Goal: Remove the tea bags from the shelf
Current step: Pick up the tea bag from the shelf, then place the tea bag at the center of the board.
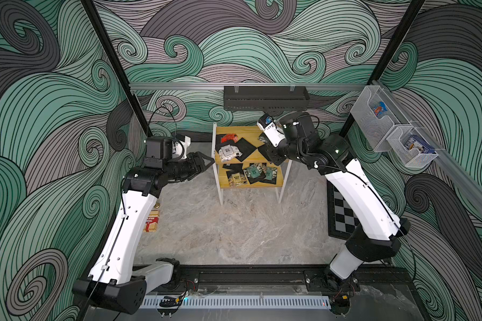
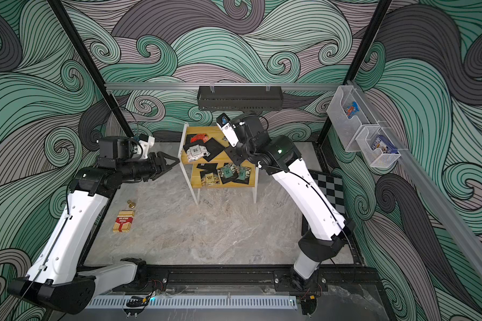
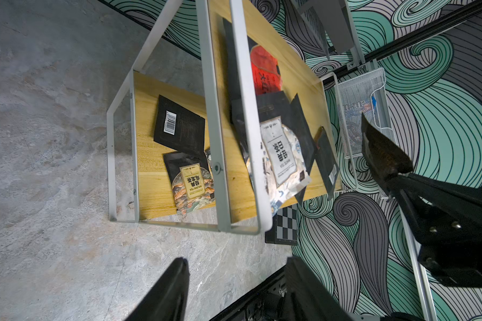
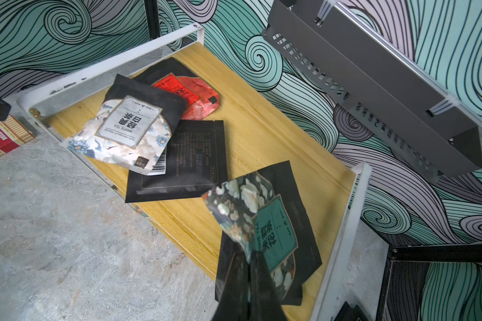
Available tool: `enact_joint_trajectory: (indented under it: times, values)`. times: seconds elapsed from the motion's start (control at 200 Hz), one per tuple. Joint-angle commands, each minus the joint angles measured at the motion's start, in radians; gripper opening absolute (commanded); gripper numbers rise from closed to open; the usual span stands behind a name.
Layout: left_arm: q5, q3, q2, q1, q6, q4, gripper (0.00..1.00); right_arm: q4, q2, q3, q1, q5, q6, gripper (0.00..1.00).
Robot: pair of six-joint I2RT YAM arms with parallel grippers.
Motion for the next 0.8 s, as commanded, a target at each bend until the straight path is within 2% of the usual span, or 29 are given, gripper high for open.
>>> enact_joint_trajectory:
  times: [0.0, 0.14, 0.445, 0.796]
  values:
    - [0.012, 0.038, -0.011, -0.005, 0.003, 0.022, 0.62, 0.014, -0.058, -0.001, -0.006, 0.069, -0.002, 0.0]
    - [0.018, 0.048, -0.007, -0.005, 0.002, 0.025, 0.65, 0.031, -0.135, -0.098, -0.088, 0.084, 0.055, 0.0]
    - [0.05, 0.049, -0.002, -0.005, 0.0, 0.033, 0.72, 0.15, -0.321, -0.493, -0.352, -0.031, 0.188, 0.0]
    - [0.062, 0.014, -0.025, -0.005, 0.01, 0.048, 0.81, 0.336, -0.348, -0.851, -0.479, -0.113, 0.3, 0.0]
